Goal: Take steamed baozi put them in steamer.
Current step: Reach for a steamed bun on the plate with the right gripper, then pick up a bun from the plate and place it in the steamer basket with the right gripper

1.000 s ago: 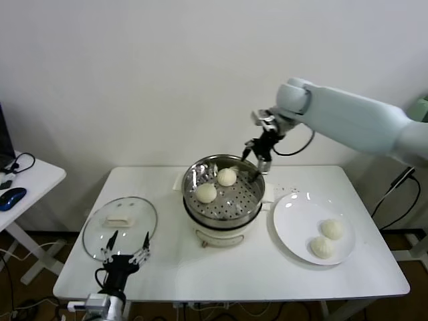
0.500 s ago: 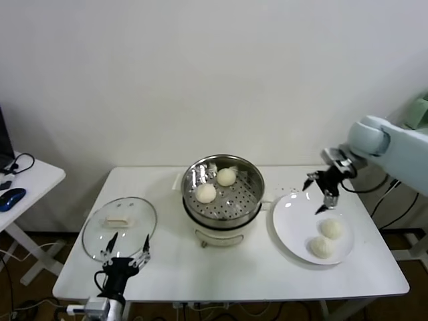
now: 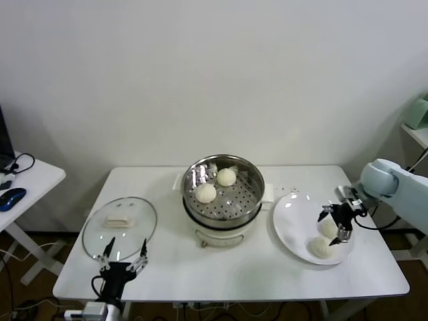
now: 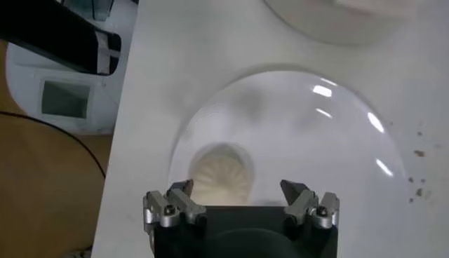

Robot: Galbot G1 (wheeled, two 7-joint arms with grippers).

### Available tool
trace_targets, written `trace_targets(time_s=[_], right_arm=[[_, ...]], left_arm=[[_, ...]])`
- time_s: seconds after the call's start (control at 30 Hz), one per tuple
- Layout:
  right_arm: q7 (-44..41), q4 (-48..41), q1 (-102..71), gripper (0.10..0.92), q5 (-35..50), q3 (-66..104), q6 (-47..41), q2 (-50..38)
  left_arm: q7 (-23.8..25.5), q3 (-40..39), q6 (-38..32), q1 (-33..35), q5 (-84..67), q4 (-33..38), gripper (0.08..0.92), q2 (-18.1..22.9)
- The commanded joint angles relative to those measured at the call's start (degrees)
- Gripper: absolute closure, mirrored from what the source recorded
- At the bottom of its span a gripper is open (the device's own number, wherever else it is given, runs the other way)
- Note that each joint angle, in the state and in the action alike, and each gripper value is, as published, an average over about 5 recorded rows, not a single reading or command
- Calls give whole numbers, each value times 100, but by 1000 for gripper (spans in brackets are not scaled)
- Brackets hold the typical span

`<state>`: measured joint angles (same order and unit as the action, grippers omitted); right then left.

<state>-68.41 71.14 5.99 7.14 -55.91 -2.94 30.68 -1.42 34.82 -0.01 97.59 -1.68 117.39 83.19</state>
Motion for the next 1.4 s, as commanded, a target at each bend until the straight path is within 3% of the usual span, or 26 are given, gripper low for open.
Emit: trace_targets(time_s=[0.03, 0.83, 1.13, 1.4], right_arm=[[55, -329, -659, 203, -290, 415, 56, 126], [15, -663, -635, 204, -371, 262, 113, 458], [27, -688, -613, 288, -363, 249, 137, 496], [-2, -557, -177, 296, -192, 107, 177, 477]], left_arm=[[0, 16, -2, 21, 4, -35, 177, 13], [-3, -79, 51, -200, 75, -190, 177, 12], [-4, -79, 54, -218, 75, -199, 177, 6], [-5, -87, 65, -229, 78, -194, 177, -4]])
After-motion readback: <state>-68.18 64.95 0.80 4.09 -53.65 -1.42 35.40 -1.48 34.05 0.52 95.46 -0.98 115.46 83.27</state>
